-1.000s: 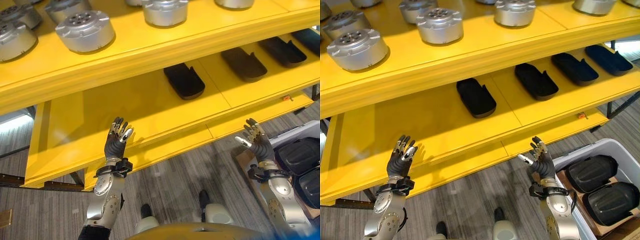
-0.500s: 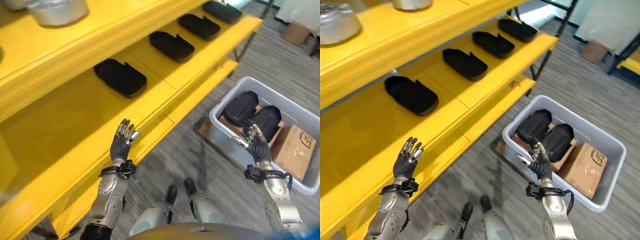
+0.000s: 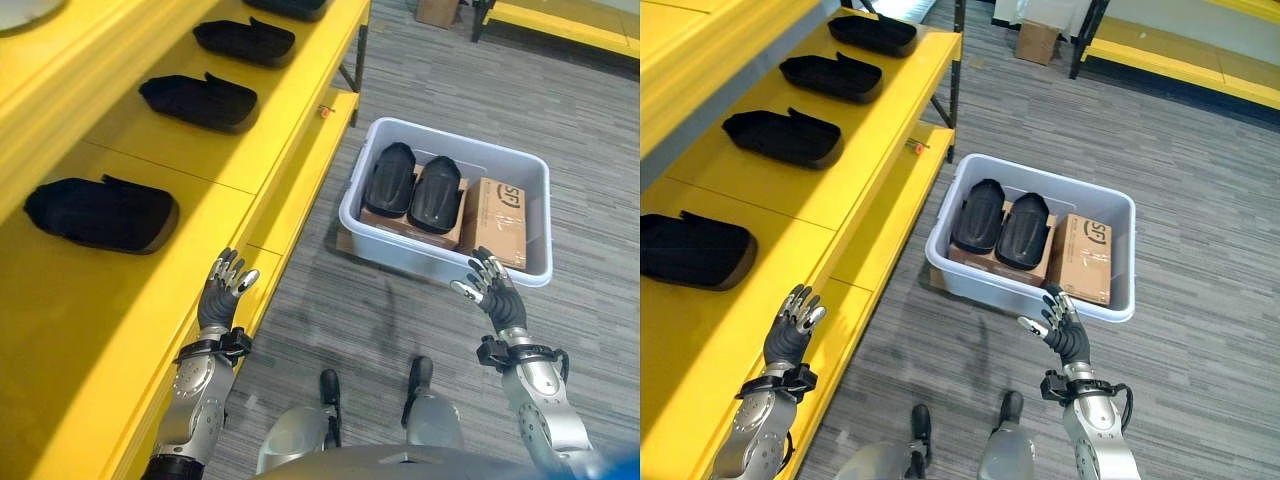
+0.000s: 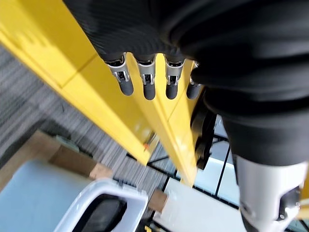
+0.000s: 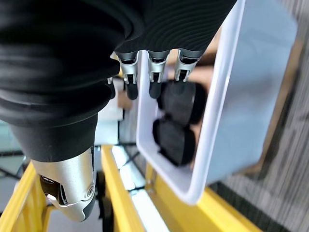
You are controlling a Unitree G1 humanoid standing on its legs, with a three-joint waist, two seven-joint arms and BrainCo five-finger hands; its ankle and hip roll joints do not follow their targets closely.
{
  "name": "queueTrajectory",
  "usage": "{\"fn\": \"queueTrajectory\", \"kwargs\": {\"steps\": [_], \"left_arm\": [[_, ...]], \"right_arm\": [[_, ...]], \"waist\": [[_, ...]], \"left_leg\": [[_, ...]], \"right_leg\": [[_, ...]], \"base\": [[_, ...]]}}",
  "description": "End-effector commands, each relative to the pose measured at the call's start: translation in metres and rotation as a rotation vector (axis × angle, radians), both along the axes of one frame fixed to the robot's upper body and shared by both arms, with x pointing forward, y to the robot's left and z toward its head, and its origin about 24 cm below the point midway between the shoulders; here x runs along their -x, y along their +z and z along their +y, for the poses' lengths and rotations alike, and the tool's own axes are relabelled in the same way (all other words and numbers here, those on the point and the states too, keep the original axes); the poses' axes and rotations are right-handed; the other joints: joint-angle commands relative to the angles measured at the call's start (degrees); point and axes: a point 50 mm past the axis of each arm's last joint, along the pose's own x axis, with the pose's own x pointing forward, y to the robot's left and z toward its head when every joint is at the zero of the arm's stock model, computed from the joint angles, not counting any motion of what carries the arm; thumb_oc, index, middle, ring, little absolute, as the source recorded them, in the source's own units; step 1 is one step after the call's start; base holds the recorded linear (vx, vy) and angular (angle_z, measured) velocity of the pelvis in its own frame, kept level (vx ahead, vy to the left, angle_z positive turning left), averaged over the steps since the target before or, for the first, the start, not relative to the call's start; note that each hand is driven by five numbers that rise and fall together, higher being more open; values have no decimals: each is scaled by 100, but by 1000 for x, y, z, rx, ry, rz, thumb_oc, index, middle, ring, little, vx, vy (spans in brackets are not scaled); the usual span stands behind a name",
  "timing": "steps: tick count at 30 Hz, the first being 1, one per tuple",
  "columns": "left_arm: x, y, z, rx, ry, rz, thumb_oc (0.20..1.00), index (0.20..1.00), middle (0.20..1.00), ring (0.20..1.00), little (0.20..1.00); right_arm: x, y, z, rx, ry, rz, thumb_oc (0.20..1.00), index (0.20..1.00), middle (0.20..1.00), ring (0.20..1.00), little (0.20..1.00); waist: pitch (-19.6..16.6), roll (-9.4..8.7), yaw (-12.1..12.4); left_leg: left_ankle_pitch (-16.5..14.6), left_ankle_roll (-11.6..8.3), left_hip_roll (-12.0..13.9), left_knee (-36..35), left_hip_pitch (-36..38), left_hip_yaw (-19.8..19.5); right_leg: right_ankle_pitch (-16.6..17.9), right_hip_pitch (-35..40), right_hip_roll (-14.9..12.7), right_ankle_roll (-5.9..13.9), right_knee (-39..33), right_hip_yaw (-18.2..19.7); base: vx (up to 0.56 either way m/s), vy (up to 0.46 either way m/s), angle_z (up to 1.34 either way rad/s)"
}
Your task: Move parts from the plastic box to the shelf.
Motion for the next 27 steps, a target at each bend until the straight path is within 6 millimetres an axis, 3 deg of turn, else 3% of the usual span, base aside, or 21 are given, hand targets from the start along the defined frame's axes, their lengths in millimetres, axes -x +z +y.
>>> {"fn": "queueTrajectory", "kwargs": {"steps": [1, 10, 14, 17, 18, 20, 21, 22, 23, 25, 26, 27], "left_arm": [[1, 16, 4, -44, 11, -76, 1000, 1000, 1000, 1000, 1000], [4, 16, 2, -44, -8, -72, 1000, 1000, 1000, 1000, 1000], [3, 16, 0, -50, -19, -73, 1000, 1000, 1000, 1000, 1000], [1, 17, 0, -45, -10, -85, 1000, 1000, 1000, 1000, 1000], [2, 19, 0, -33, 2, -94, 1000, 1000, 1000, 1000, 1000], [2, 19, -1, -18, 16, -101, 1000, 1000, 1000, 1000, 1000], [2, 17, -3, 14, 29, -98, 1000, 1000, 1000, 1000, 1000], [6, 14, -2, 27, 38, -83, 1000, 1000, 1000, 1000, 1000], [8, 13, -1, 24, 41, -81, 1000, 1000, 1000, 1000, 1000], [9, 11, 1, 12, 50, -68, 1000, 1000, 1000, 1000, 1000], [10, 9, 0, 7, 47, -69, 1000, 1000, 1000, 1000, 1000], [9, 9, -1, 10, 47, -71, 1000, 1000, 1000, 1000, 1000]], "right_arm": [[-11, 25, -7, 56, -7, -123, 1000, 1000, 1000, 1000, 1000], [-7, 28, -9, 52, 0, -138, 1000, 1000, 1000, 1000, 1000], [-4, 29, -15, 54, -31, -141, 1000, 1000, 1000, 1000, 1000], [-5, 33, -19, 69, -36, -161, 1000, 1000, 1000, 1000, 1000], [-5, 36, -21, 84, -32, -172, 1000, 1000, 1000, 1000, 1000], [-8, 40, -21, 106, -17, -183, 1000, 1000, 1000, 1000, 1000], [-10, 43, -23, 151, -15, -191, 1000, 1000, 1000, 1000, 1000], [-12, 46, -24, 166, -19, -200, 1000, 1000, 1000, 1000, 1000], [-11, 45, -25, 170, -23, -197, 1000, 1000, 1000, 1000, 1000], [-12, 45, -26, 204, -24, -196, 1000, 1000, 1000, 1000, 1000], [-12, 47, -28, 233, -19, -200, 1000, 1000, 1000, 1000, 1000], [-12, 46, -29, 243, -22, -197, 1000, 1000, 1000, 1000, 1000]], "waist": [[-149, 110, -47], [-328, 176, -253], [-370, 237, -357], [-290, 279, -416], [-69, 284, -362], [172, 266, -233], [246, 255, -168], [234, 196, -90], [235, 200, -59], [209, 296, 38], [173, 443, 106], [161, 487, 122]], "left_leg": [[-563, -388, 433, 176, -45, -481], [-601, -675, 922, 101, 250, -299], [-688, -830, 1184, 377, 271, -290], [-640, -918, 1366, 1266, 42, -306], [-261, -992, 1439, 2363, -373, -466], [-100, -949, 1218, 3341, -747, -832], [-84, -878, 1281, 3185, -1049, -872], [-25, -860, 1600, 2571, -1172, -909], [63, -867, 1730, 2059, -1095, -909], [552, -996, 1945, 735, -1015, -1120], [888, -1216, 2000, 150, -1049, -1368], [975, -1314, 2008, 38, -1036, -1424]], "right_leg": [[455, -285, 522, -180, -393, 438], [194, -32, 916, -340, -616, 554], [-53, 72, 1113, -480, -532, 665], [-289, 115, 1284, -675, -337, 794], [-396, 225, 1415, -867, -275, 850], [-476, 245, 1456, -975, -147, 907], [-541, 289, 1407, -964, -123, 1010], [-616, 363, 1305, -897, -107, 1112], [-660, 382, 1281, -875, -103, 1179], [-751, 437, 1262, -823, -143, 1306], [-817, 570, 1240, -750, -224, 1434], [-842, 652, 1188, -711, -279, 1478]], "base": [[62, -87, -11], [110, -131, -19], [135, -170, -4], [72, -148, -2], [42, -225, -4], [26, -119, -21], [182, 62, -84], [260, 132, -101], [291, 184, -65], [253, 254, -52], [293, 325, -76], [292, 333, -53]]}}
